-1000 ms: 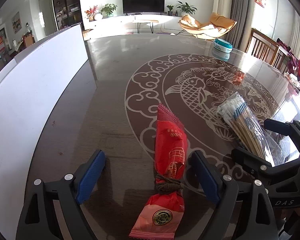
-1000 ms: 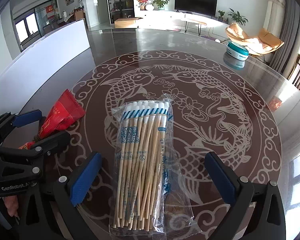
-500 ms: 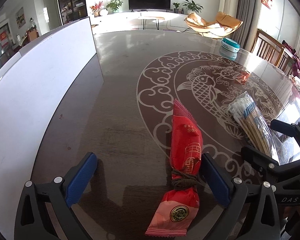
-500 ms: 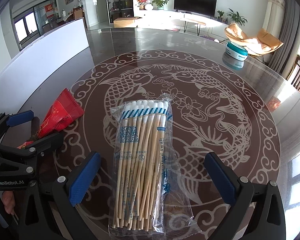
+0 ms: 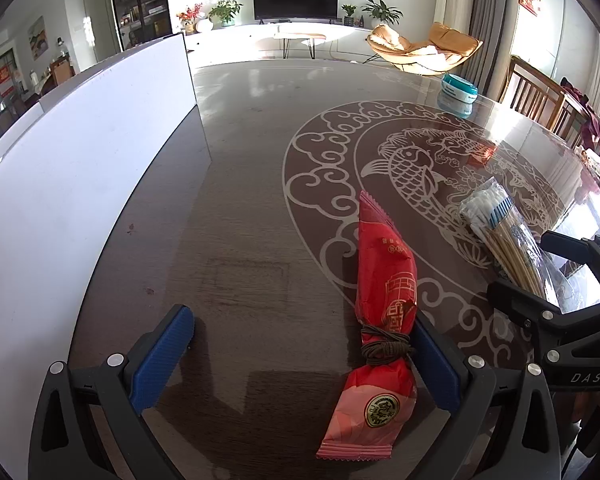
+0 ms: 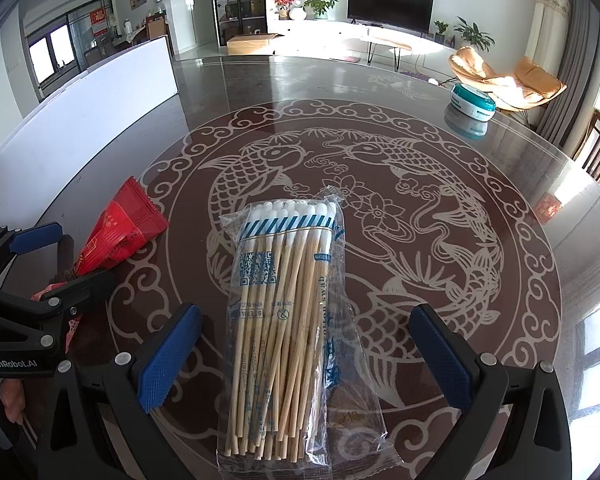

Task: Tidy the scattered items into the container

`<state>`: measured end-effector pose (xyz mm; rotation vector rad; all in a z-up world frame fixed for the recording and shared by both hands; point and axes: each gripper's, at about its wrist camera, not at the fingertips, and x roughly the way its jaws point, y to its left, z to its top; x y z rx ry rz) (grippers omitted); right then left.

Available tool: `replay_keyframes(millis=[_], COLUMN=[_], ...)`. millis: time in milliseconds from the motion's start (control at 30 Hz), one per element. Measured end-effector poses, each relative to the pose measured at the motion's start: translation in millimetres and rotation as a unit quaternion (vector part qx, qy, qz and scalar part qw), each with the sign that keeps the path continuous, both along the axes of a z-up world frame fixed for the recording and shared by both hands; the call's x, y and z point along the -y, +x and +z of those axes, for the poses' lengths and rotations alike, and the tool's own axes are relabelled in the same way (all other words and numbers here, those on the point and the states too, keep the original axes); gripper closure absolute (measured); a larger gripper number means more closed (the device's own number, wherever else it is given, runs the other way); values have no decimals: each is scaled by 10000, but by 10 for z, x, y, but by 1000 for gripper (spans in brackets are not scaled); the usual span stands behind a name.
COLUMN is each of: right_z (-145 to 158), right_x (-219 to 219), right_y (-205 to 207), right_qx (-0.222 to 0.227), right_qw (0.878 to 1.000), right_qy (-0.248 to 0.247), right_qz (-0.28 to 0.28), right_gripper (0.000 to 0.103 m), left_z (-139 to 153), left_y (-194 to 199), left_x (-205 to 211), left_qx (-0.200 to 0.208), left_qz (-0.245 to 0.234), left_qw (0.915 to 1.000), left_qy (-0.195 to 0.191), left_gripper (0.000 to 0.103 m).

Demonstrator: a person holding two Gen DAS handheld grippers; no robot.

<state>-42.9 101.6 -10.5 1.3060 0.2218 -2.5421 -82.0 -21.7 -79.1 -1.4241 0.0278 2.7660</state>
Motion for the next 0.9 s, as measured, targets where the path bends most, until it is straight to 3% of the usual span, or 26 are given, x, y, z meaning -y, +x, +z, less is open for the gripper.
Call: replay_keyframes(millis=[900], right_z=[1], right_x=[-1], right_y=[-1], right_qx=[0], right_qw=[10000], right_qy=[0], right_qz=[2], right_gripper=[0], left_z=[7], left_y=[23], left_x=[38], left_qx=[-25], left_qz=[4], left_qw=[10000], left_qy=[2], left_gripper=[0])
